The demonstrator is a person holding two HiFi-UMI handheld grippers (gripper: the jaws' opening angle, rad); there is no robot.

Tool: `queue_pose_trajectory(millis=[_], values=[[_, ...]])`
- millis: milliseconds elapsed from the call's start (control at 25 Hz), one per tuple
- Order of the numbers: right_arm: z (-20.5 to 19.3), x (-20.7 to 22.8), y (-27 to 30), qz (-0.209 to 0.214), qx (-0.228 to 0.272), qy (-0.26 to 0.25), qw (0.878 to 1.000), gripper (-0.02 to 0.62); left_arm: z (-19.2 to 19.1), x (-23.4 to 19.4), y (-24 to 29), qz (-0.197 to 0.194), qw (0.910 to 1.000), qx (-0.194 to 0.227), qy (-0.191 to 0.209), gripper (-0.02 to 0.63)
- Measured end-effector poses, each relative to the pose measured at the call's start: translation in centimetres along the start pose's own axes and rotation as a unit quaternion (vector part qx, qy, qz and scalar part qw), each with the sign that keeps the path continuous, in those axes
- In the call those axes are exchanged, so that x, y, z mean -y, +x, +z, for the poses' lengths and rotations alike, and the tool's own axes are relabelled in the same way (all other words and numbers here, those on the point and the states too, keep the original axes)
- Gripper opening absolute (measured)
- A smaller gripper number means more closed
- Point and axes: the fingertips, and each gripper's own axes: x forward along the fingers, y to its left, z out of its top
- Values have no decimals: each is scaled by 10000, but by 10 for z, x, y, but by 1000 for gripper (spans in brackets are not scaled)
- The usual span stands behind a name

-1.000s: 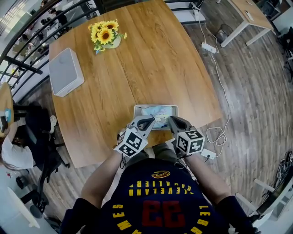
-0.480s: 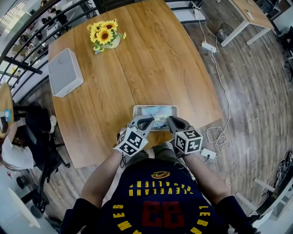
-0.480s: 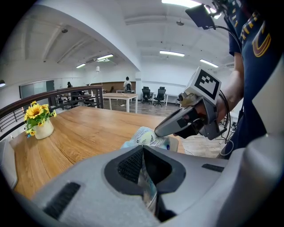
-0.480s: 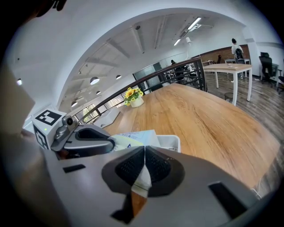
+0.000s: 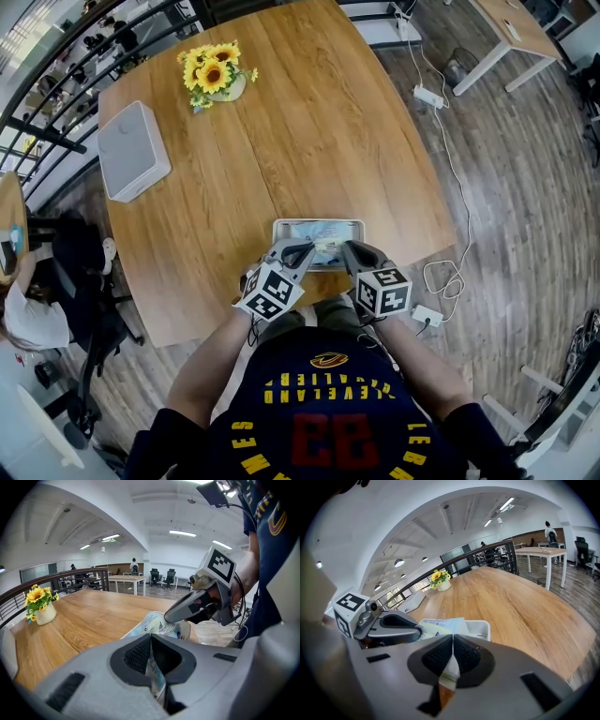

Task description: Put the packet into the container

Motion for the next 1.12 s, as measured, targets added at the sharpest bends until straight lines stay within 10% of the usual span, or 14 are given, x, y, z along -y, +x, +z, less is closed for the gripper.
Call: queue_pose_trajectory(millis=[640,1120], values=[[-3,2,4,-130,-72,-42,9999,17,-4,1,2,57,9998,-171,-46,22],[-5,3,4,-311,-160,-230,9991,17,-17,-5,-14,288,9981,-344,-411,147]])
